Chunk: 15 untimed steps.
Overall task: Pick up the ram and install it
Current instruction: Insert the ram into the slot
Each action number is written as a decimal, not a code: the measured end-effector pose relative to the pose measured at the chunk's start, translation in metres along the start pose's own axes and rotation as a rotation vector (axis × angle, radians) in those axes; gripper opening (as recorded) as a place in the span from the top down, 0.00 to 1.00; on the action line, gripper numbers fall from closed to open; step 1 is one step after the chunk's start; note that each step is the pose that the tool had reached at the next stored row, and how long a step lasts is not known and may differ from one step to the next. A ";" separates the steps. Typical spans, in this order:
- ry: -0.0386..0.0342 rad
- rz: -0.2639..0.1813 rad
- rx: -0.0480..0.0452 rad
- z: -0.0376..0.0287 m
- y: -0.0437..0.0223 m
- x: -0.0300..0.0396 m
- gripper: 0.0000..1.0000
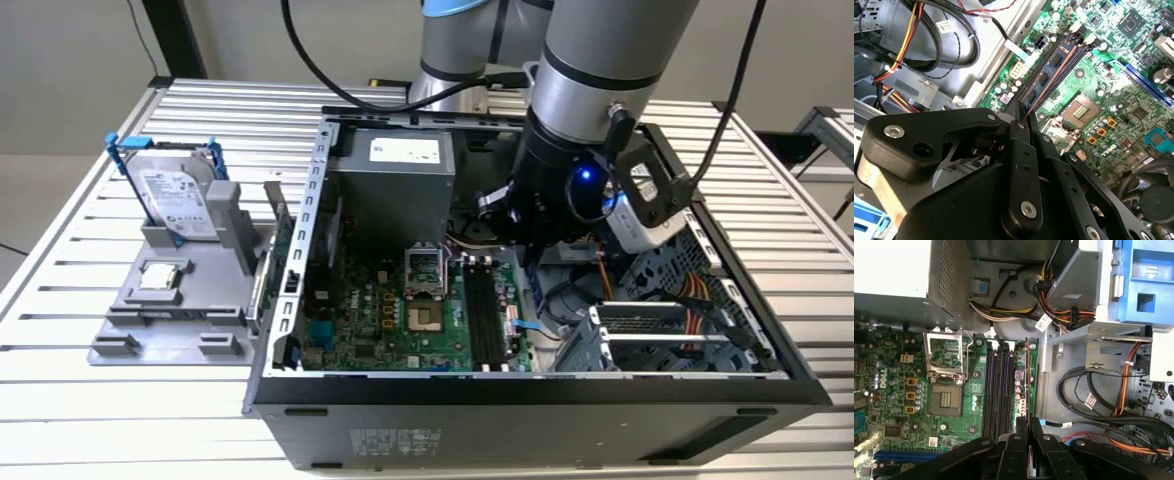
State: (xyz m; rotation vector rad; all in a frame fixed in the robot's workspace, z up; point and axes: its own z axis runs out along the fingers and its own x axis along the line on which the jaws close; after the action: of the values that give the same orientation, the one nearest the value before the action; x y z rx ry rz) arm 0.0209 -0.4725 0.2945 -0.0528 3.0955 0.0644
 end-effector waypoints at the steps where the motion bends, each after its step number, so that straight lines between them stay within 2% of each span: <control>1: -0.0001 0.001 0.0001 0.0006 0.0011 0.0002 1.00; 4: -0.0003 0.005 -0.0008 0.0034 0.0025 0.0002 1.00; 10: -0.0002 0.006 -0.0023 0.0045 0.0025 0.0004 1.00; 15: -0.0023 0.056 0.0003 0.0085 0.0023 0.0010 1.00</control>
State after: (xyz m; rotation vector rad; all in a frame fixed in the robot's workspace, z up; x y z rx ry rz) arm 0.0202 -0.4698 0.2861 0.0344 3.0946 0.0659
